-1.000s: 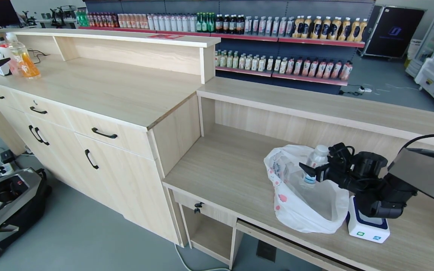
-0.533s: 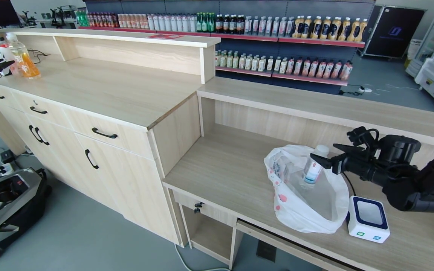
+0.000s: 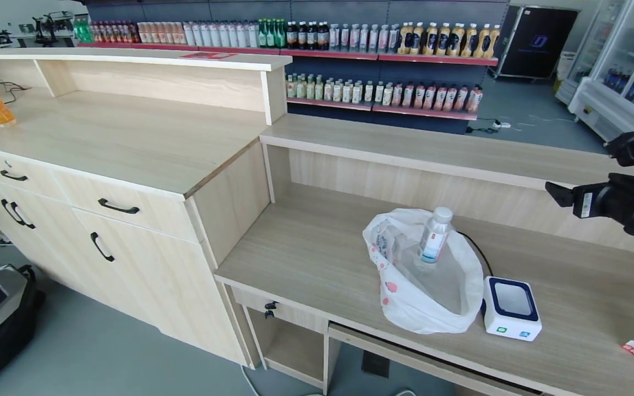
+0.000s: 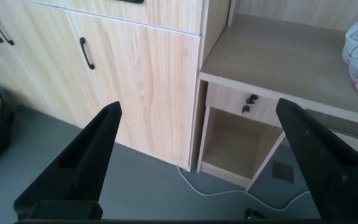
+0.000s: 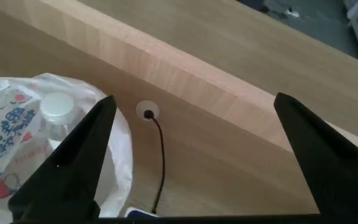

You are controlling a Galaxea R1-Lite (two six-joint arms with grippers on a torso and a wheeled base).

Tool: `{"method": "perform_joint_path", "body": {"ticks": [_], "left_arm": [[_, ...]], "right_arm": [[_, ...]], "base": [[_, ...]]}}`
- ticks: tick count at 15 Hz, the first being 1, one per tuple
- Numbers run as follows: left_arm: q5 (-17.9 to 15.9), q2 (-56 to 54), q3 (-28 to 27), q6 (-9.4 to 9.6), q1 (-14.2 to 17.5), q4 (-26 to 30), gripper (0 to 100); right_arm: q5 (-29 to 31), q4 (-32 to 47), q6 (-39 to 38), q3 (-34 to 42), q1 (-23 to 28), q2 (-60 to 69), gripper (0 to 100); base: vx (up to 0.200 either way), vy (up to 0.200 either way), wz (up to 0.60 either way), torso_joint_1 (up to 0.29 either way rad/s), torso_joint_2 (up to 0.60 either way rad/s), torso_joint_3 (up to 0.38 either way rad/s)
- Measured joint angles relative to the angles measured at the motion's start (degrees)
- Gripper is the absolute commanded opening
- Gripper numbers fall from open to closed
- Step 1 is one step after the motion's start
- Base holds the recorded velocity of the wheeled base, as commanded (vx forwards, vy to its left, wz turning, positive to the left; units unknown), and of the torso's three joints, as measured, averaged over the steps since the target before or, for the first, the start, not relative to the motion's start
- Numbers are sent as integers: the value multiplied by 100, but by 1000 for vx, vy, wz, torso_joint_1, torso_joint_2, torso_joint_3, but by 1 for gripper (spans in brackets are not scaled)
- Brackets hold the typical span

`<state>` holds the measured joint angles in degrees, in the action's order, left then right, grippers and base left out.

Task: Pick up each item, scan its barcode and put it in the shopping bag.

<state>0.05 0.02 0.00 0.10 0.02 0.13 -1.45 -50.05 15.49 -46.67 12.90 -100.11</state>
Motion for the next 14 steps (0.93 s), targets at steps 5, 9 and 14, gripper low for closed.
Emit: {"method": "perform_joint_path", "body": {"ticks": [5,9,14], "left_arm": [[2,0,0,0,2,0,100],[2,0,0,0,9,-4,100],[2,0,0,0,7,0,100]], "right_arm": [[2242,3886,-2378,-1918,295,-30,100],[2466,3902,-3579,-2367,973,-761,100],[1822,3222,-4370,-2152,1122,-1599,100]], "base": [[0,0,-480,0,0,1],[0,0,0,0,0,0],[0,0,0,0,0,0]]}}
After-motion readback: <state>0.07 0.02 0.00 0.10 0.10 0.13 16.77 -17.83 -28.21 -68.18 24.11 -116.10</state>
